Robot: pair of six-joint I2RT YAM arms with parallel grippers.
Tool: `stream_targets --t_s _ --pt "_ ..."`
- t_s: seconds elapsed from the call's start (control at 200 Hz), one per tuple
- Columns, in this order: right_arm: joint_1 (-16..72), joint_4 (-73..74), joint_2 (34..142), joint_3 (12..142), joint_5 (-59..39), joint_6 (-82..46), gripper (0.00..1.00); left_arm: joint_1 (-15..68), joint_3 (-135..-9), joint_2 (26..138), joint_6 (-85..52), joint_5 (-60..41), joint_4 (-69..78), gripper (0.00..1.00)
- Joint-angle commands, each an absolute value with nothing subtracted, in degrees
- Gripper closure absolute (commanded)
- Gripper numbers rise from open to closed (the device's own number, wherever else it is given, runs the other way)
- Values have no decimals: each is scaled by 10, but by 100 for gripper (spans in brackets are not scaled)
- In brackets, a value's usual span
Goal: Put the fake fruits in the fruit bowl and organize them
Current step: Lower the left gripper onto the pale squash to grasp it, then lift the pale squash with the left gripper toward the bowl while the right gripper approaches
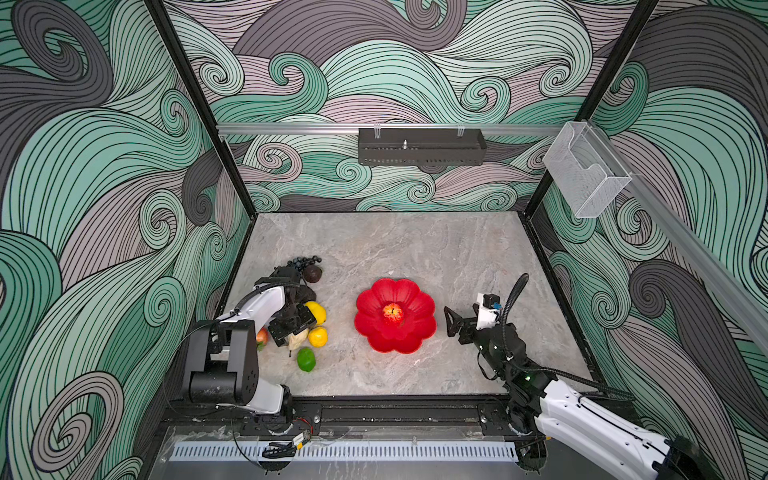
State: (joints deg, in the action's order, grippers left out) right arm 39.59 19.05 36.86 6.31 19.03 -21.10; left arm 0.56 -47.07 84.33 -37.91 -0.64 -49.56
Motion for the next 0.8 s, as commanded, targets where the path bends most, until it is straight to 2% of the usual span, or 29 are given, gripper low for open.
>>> stream_targets --t_s 0.0,0.275,0.435,0.67,0.796 --pt "393 198 363 74 187 -215 1 8 -479 848 -378 -15 -495 28" --pt "392 194 358 74 187 -216 1 8 -472 818 -389 3 -500 42" --pt "392 194 356 73 186 -215 1 9 -462 759 -400 18 -503 49" --pt "392 196 361 78 173 -211 1 9 -494 656 -425 -4 -521 51" --pt "392 221 373 85 131 -218 1 9 -520 604 -461 -82 -465 52"
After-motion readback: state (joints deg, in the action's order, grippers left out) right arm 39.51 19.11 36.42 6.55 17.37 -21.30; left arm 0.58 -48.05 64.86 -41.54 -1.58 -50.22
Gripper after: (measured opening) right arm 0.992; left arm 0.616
